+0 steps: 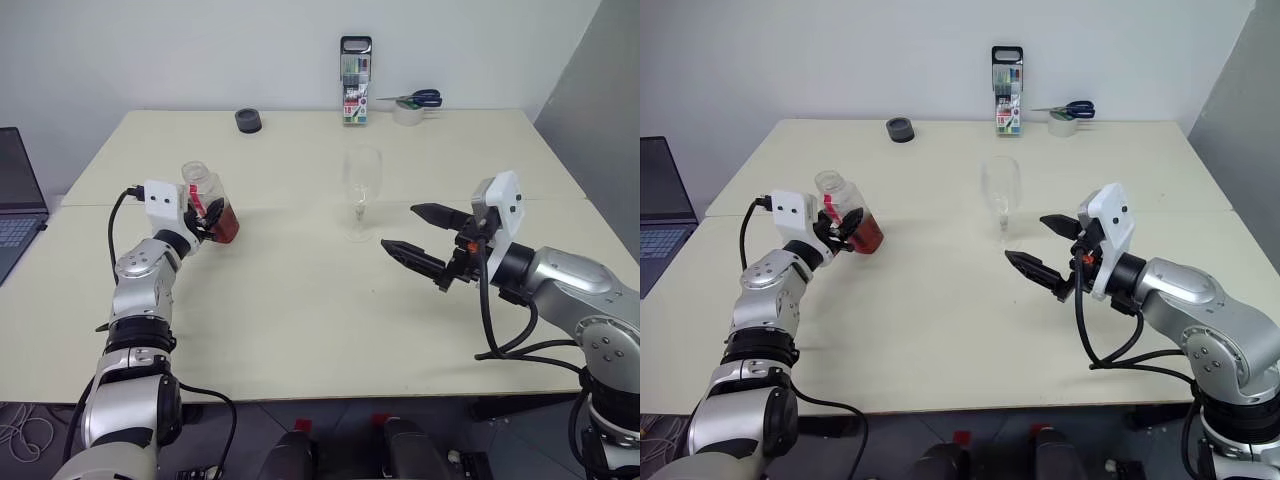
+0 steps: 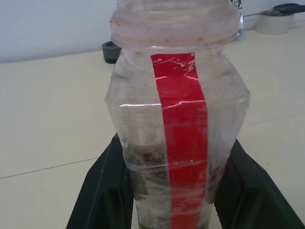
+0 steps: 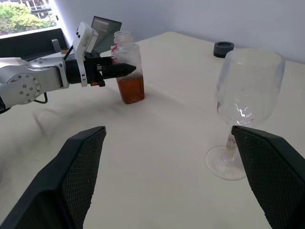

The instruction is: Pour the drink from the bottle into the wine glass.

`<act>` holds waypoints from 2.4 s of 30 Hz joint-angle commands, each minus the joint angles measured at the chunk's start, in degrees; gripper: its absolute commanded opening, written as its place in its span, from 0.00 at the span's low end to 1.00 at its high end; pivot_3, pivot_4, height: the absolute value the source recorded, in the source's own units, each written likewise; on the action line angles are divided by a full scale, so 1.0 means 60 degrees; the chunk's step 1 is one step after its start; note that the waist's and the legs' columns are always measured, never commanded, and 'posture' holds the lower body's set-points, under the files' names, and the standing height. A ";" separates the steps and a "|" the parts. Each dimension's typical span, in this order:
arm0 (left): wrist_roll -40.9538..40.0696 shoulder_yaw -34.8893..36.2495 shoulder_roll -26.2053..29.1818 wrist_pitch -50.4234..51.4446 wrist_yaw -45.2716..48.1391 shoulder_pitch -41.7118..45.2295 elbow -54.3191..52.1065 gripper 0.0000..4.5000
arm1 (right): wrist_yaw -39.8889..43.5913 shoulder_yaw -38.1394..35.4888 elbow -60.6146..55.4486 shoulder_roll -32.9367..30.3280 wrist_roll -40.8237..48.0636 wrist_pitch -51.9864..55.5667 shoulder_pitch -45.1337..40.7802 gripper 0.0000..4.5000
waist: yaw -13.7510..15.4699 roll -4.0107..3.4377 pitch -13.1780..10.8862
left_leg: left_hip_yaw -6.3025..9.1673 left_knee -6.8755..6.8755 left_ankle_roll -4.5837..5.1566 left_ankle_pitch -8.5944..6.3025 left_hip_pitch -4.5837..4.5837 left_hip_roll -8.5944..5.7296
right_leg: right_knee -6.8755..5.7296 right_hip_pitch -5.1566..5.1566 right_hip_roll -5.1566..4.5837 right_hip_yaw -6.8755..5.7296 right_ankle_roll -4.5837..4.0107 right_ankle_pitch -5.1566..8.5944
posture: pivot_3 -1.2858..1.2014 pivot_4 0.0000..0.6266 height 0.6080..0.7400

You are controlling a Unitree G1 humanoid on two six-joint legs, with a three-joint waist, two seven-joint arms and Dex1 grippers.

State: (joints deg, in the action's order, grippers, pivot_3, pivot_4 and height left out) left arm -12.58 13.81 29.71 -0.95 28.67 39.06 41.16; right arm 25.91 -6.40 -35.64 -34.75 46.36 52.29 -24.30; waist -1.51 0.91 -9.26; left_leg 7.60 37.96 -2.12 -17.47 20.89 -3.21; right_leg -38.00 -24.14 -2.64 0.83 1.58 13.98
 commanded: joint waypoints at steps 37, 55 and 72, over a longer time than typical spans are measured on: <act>0.4232 -0.3789 -0.0188 -0.4320 0.1199 0.6596 0.4282 0.39 | -0.0962 0.0642 0.0701 0.2242 -0.3531 -0.3795 -0.0210 1.00 | -0.0052 0.0032 -0.0015 | -0.0004 0.0004 0.0002 0.0001 0.0021 -0.0022 | -0.0010 -0.0024 0.0040 0.0000 0.0007 0.0000 | 0.52 0.24 1.00; 0.5799 -0.4653 -0.0430 -0.5242 0.0031 0.7346 0.4922 0.39 | -0.0941 0.0637 0.0820 0.2461 -0.3808 -0.4017 -0.0052 1.00 | -0.0052 0.0032 -0.0015 | -0.0005 0.0007 0.0002 0.0001 0.0024 -0.0028 | -0.0015 -0.0029 0.0045 0.0002 0.0007 0.0000 | 0.52 0.24 1.00; 0.7122 -0.5624 -0.0413 -0.5793 -0.1141 0.7774 0.5134 0.39 | -0.1176 0.0722 0.0645 0.2610 -0.3915 -0.3993 -0.0039 1.00 | -0.0053 0.0032 -0.0015 | -0.0009 0.0008 0.0002 0.0001 0.0025 -0.0031 | -0.0017 -0.0030 0.0048 0.0004 0.0008 0.0001 | 0.52 0.24 1.00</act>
State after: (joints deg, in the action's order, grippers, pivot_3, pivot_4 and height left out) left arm 29.95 -20.02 26.58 -34.60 23.90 82.15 72.73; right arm 19.52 -1.93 -29.05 -19.30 23.08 28.93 -23.57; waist -1.83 1.10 -9.35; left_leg 7.55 38.01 -2.11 -17.47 21.04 -3.40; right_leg -38.10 -24.32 -2.35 0.85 1.63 13.99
